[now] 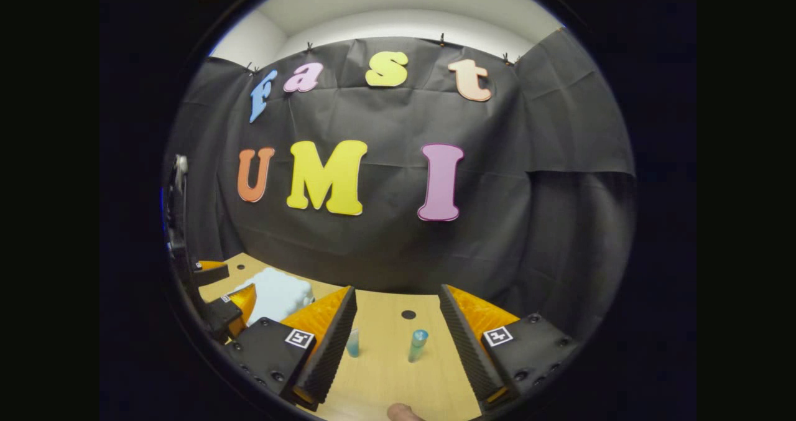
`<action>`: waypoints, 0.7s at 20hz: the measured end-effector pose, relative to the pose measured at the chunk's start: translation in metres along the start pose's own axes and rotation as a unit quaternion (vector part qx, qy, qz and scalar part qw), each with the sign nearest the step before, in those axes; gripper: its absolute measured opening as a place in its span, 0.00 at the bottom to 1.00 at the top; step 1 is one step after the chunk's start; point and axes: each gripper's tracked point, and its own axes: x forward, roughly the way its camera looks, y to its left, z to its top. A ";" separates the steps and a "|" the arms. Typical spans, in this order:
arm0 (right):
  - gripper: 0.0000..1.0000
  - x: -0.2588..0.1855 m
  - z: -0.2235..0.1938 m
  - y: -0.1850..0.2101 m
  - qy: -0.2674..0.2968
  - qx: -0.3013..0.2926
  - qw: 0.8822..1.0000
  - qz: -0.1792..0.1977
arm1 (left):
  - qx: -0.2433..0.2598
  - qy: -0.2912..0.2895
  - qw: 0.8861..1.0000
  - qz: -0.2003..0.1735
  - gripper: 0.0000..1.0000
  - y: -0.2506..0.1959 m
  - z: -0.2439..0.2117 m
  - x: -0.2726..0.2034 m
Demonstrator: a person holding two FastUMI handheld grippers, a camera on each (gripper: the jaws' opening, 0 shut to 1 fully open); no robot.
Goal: First open the suitcase, pack the skin care products into it, and then close the suitcase.
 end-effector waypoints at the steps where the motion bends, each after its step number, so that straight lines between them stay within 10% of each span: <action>1: 0.80 0.001 -0.003 -0.007 0.001 -0.004 1.000 -0.006 | 0.026 0.000 1.000 0.000 0.98 -0.003 -0.009 0.005; 7: 0.80 0.011 -0.032 -0.044 0.028 0.005 0.999 -0.024 | 0.203 0.017 0.979 0.002 0.97 -0.017 -0.069 0.039; 14: 0.80 0.038 -0.058 -0.081 0.050 0.020 0.998 -0.024 | 0.398 0.045 0.916 0.005 0.97 -0.035 -0.120 0.086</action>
